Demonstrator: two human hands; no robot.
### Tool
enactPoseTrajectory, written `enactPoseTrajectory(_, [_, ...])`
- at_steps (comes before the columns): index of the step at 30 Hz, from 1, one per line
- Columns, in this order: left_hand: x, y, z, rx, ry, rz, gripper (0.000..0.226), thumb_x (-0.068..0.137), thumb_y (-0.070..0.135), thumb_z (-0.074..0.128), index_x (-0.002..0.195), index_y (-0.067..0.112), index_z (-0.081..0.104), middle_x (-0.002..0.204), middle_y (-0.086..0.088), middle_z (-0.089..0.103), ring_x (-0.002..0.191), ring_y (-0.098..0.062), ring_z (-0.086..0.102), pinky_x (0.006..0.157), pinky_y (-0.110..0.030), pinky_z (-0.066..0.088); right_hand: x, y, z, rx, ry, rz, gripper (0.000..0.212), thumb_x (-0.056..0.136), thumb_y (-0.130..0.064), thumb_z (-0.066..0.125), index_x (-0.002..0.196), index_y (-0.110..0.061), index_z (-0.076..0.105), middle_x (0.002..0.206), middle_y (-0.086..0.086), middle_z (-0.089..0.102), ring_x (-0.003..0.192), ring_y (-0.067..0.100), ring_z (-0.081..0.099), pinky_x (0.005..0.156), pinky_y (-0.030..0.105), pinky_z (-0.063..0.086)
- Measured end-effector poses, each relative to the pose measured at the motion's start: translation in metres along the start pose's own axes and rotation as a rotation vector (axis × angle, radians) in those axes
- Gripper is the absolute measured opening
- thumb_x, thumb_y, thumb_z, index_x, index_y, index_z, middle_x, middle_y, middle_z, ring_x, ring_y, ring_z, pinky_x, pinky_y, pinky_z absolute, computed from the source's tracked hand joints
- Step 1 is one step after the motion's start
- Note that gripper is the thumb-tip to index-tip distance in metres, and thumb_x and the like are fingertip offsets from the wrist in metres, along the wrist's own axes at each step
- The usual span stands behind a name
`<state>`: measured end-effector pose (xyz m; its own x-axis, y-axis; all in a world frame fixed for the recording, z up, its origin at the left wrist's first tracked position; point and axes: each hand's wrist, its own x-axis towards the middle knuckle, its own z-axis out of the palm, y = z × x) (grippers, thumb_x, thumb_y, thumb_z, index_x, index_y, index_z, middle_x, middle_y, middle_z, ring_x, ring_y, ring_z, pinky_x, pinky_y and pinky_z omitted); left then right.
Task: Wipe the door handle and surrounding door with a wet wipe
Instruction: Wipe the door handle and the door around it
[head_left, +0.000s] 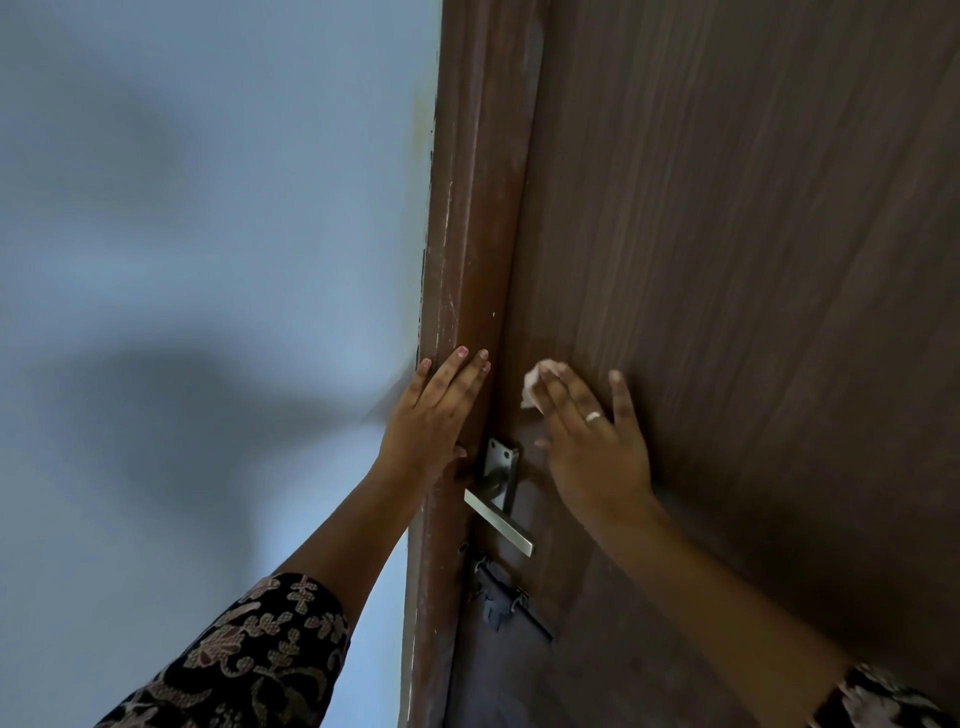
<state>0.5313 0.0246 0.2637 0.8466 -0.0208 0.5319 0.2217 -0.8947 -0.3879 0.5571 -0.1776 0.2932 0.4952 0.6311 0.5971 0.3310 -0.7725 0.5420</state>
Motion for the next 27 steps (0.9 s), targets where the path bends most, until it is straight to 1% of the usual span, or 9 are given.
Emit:
enactPoseTrajectory(2, [0.0,0.0,0.0,0.016,0.004,0.001,0.113,0.077,0.057,0.067,0.153,0.013,-0.004,0.162,-0.005,-0.004,0.149,-0.028,-0.004,0.115,-0.044,-0.007,0.008,-0.006,0.002,-0.047,-0.022,-0.013,0.07,0.097,-0.043,0.032,0.149,-0.009,0.0,0.158,0.008,-0.003,0.146,0.022,-0.004,0.107,0.054,-0.022])
enactPoseTrajectory(6, [-0.001,0.0,-0.002,0.028,0.022,0.001,0.113,0.073,0.058,0.07,0.154,0.013,0.005,0.162,-0.004,0.002,0.149,-0.026,0.002,0.117,-0.044,0.002,-0.002,-0.025,0.021,-0.091,-0.121,-0.213,0.074,0.097,-0.035,0.033,0.144,-0.003,-0.014,0.154,0.014,-0.018,0.142,0.028,-0.017,0.103,0.052,-0.025])
enactPoseTrajectory(10, [-0.001,-0.002,-0.004,0.03,-0.015,0.021,0.114,0.078,0.055,0.066,0.153,0.013,-0.008,0.162,-0.004,-0.011,0.148,-0.027,-0.011,0.115,-0.044,-0.009,-0.037,-0.028,0.033,0.005,-0.182,-0.278,0.07,0.096,-0.029,0.039,0.145,-0.002,-0.004,0.158,0.014,-0.001,0.145,0.027,-0.005,0.104,0.051,-0.021])
enactPoseTrajectory(13, [-0.006,-0.004,-0.013,0.07,-0.054,0.062,0.108,0.083,0.048,0.064,0.152,0.011,-0.011,0.161,-0.005,-0.014,0.148,-0.028,-0.013,0.118,-0.044,-0.004,-0.071,-0.028,0.038,0.068,-0.226,-0.334,0.063,0.097,-0.026,0.036,0.146,-0.001,0.006,0.157,0.016,0.014,0.145,0.029,0.007,0.109,0.047,-0.012])
enactPoseTrajectory(18, [-0.038,-0.008,-0.023,-0.044,-0.119,0.115,0.091,0.091,0.044,0.054,0.154,0.011,-0.004,0.162,-0.007,-0.006,0.149,-0.025,-0.008,0.119,-0.045,-0.001,-0.124,-0.042,0.045,0.187,-0.405,-0.449,0.041,0.098,-0.019,0.04,0.135,-0.003,0.043,0.138,0.016,0.049,0.135,0.029,0.035,0.111,0.046,-0.014])
enactPoseTrajectory(21, [-0.075,-0.007,-0.016,-0.21,-0.248,0.068,0.08,0.094,0.042,0.05,0.154,0.018,0.002,0.163,-0.002,0.004,0.15,-0.02,-0.001,0.118,-0.049,-0.005,-0.14,-0.045,0.037,0.503,-0.477,-0.282,0.032,0.096,-0.016,0.045,0.126,-0.016,0.054,0.124,0.003,0.061,0.12,0.018,0.052,0.116,0.041,-0.006])
enactPoseTrajectory(23, [-0.1,-0.001,-0.012,-0.456,-0.37,-0.041,0.07,0.096,0.041,0.049,0.154,0.023,0.013,0.159,0.0,0.023,0.149,-0.018,0.014,0.118,-0.049,-0.004,-0.143,-0.048,0.026,0.837,-0.479,-0.058,0.035,0.096,-0.011,0.046,0.127,-0.022,0.058,0.124,0.0,0.062,0.116,0.012,0.055,0.115,0.029,0.022])
enactPoseTrajectory(25, [-0.122,0.008,-0.009,-0.85,-0.458,-0.206,0.057,0.096,0.035,0.053,0.148,0.024,0.033,0.145,0.003,0.049,0.138,-0.017,0.04,0.117,-0.04,0.018,-0.142,-0.055,0.005,1.199,-0.515,0.216,0.032,0.096,-0.009,0.049,0.122,-0.02,0.063,0.116,0.0,0.064,0.103,0.006,0.059,0.092,0.012,0.041])
enactPoseTrajectory(27, [-0.142,0.02,-0.012,-1.196,-0.522,-0.334,0.047,0.093,0.028,0.06,0.139,0.019,0.049,0.127,0.0,0.064,0.117,-0.014,0.059,0.093,-0.017,0.042,-0.142,-0.064,-0.013,1.65,-0.606,0.492,0.023,0.095,-0.01,0.054,0.112,-0.015,0.069,0.104,-0.004,0.069,0.089,-0.003,0.062,0.075,0.004,0.042])
